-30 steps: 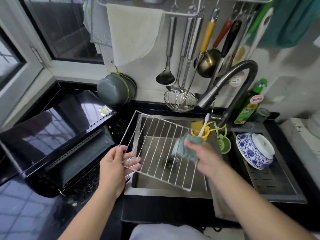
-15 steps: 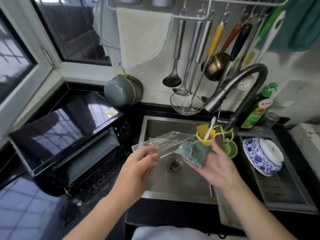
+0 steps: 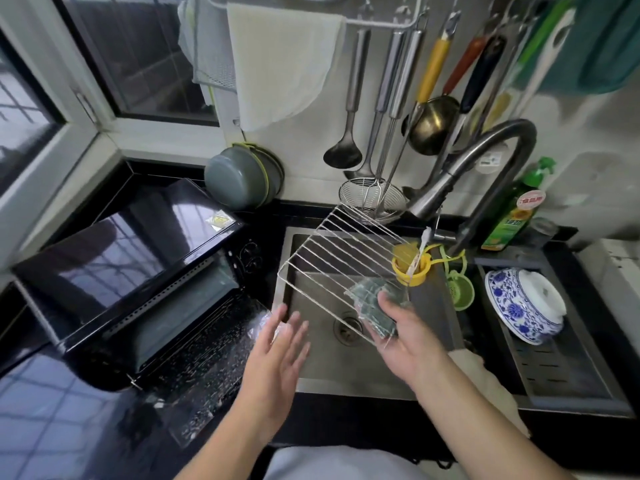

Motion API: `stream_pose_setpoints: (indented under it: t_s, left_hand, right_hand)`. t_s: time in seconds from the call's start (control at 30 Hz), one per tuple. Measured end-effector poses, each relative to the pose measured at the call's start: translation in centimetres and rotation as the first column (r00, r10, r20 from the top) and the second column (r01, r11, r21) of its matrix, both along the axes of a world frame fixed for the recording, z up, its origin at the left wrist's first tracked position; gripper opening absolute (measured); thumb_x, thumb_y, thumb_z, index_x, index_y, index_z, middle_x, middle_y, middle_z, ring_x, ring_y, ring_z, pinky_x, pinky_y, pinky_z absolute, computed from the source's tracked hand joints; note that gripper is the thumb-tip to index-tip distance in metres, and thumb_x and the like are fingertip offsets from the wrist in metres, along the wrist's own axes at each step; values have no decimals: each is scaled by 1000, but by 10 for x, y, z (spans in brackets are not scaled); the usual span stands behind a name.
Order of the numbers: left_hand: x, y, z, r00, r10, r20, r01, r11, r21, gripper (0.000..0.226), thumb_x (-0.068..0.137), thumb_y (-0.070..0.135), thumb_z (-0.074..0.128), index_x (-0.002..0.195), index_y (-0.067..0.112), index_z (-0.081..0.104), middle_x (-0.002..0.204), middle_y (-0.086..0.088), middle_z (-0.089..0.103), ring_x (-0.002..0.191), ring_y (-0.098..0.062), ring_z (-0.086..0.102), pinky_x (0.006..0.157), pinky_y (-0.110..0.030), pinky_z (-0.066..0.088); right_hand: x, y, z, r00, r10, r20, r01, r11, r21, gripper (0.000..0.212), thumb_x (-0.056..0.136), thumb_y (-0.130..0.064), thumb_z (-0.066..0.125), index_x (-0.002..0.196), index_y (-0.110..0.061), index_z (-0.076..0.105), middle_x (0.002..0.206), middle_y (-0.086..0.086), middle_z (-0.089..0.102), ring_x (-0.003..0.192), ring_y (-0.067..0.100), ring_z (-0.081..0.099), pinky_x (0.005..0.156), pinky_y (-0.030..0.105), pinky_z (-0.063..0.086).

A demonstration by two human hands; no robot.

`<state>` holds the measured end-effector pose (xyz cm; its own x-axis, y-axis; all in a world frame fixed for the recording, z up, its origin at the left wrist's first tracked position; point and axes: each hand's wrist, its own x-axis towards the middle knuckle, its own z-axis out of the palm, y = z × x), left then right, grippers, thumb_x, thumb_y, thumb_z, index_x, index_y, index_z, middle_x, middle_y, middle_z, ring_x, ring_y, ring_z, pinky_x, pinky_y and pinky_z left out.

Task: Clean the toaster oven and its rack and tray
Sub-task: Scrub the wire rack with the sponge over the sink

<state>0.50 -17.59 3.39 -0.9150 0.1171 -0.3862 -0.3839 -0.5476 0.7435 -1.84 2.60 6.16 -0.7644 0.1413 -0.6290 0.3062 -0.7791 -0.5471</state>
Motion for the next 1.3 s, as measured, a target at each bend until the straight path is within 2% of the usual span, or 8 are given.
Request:
stream_pose_setpoints:
  t_s: [0.37, 0.5, 0.7, 0.8, 0.9, 0.97, 1.13, 1.3]
  left_hand:
    - [-45, -15, 23, 960, 204, 194, -255, 921, 296, 37, 106, 28, 55, 143, 26, 59, 134, -10, 69, 121, -35, 68, 87, -49, 62]
    - [-35, -21, 15, 969, 167, 183, -216, 931, 293, 37, 108, 30, 50, 144, 29, 59, 137, -7, 68, 123, -33, 67, 95, -56, 57]
    - [-21, -4, 16, 989, 101, 111, -127, 956, 264, 37, 109, 35, 46, 144, 32, 57, 141, -2, 65, 128, -31, 64, 106, -62, 47]
    - [-22, 8, 25, 989, 97, 110, -125, 952, 278, 40, 107, 39, 45, 145, 35, 55, 143, 0, 63, 129, -29, 63, 103, -58, 50]
    - [-21, 16, 37, 991, 51, 124, -89, 942, 323, 56, 93, 47, 55, 148, 32, 53, 145, -4, 62, 133, -27, 59, 106, -50, 49]
    - [-14, 16, 46, 993, -26, 117, -16, 938, 346, 61, 92, 52, 51, 145, 26, 58, 144, -7, 62, 135, -27, 58, 118, -49, 38]
    - [-6, 19, 56, 990, -94, 106, 45, 919, 391, 55, 102, 50, 38, 133, 18, 70, 144, -13, 61, 135, -30, 57, 120, -49, 33]
    - [-7, 15, 55, 994, -32, 105, -6, 939, 345, 50, 105, 47, 35, 129, 27, 73, 139, -3, 67, 127, -21, 64, 117, -45, 36]
  right_hand:
    - [21, 18, 3, 801, 537, 266, -595, 765, 246, 44, 85, -23, 71, 125, -6, 61, 115, 23, 69, 92, 35, 69, 70, 41, 58]
    - [14, 51, 14, 960, 90, 267, -249, 715, 654, 42, 82, -25, 77, 119, -14, 61, 111, 14, 68, 89, 28, 69, 58, 33, 54]
    - [-18, 26, 73, 986, -83, -145, 156, 761, 630, 49, 90, -2, 61, 132, -25, 52, 107, 4, 63, 70, 8, 68, 54, 29, 55]
    - [4, -12, 82, 889, 379, -256, 109, 368, 923, 57, 91, 1, 54, 139, -28, 47, 116, -4, 60, 76, -4, 65, 59, 18, 54]
    - [29, -53, 47, 392, 887, 244, 215, -346, 913, 63, 100, -32, 47, 157, -17, 24, 160, 4, 31, 148, 10, 27, 119, 39, 28]
    - [23, -59, 26, 326, 832, 448, 226, -529, 818, 67, 105, -48, 25, 160, -19, 0, 167, -2, -4, 152, 12, -16, 124, 43, -3]
    - [-12, -63, 22, 607, 711, 355, 43, -476, 879, 60, 102, -44, 14, 159, -25, 17, 167, -3, 3, 153, 17, -5, 123, 47, 7]
    - [7, -61, 21, 479, 847, 229, 233, -375, 897, 58, 101, -25, 32, 157, -15, 23, 166, 0, 14, 153, 14, 2, 125, 32, 4]
